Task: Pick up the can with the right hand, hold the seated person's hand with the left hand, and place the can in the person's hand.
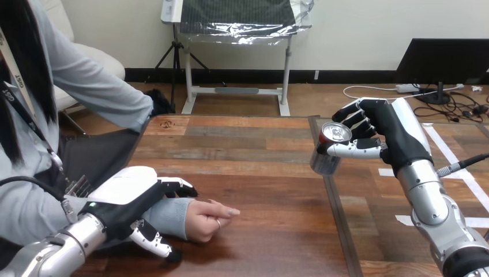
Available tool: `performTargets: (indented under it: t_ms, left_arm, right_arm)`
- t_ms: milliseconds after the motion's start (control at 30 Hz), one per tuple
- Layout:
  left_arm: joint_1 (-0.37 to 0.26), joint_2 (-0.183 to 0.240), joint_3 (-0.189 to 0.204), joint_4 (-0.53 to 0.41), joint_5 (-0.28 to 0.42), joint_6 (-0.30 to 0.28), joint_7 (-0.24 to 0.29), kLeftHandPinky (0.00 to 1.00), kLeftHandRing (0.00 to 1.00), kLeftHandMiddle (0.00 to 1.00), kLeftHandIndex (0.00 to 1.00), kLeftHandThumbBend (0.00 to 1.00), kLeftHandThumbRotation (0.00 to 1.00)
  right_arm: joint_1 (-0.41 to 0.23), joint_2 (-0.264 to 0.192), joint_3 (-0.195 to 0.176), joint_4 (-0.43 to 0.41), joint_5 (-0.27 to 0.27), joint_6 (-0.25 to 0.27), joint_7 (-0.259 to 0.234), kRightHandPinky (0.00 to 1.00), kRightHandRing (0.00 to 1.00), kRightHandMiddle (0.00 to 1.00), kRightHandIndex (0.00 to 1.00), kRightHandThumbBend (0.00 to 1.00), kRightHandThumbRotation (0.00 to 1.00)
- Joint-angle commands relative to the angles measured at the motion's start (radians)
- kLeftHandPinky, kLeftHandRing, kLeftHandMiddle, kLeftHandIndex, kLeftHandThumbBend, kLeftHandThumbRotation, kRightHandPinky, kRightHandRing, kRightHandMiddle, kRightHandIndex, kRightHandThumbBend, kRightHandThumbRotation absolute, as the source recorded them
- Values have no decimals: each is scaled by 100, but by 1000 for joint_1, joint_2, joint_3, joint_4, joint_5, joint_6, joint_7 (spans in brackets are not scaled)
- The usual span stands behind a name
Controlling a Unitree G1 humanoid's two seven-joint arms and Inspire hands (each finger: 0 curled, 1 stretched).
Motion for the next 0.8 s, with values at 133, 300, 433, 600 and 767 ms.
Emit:
performTargets:
  t_ms: [133,300,433,600,767]
  left_arm:
    - [-75,36,-35,46,23,-1,30,71,76,76,75,100,20]
    - [-83,40,-46,72,25,-12,49,70,75,75,75,100,22]
    - [-89,43,-53,92,31,-12,56,69,74,74,74,100,22]
    - [-96,46,-65,113,39,-12,76,67,73,73,73,100,23]
    - [-101,47,-74,129,39,4,80,64,71,72,72,100,20]
  right_arm:
    - [-27,-9,-35,-94,26,-30,-3,40,43,48,53,75,0]
    - [-20,-9,-37,-108,29,-26,3,40,42,48,53,75,0]
    - [-15,-6,-44,-119,41,-19,16,40,43,48,53,74,0]
    - [-10,-7,-43,-127,46,-20,21,41,43,48,53,74,0]
    - [-8,-9,-40,-132,42,-16,17,41,43,49,53,74,0]
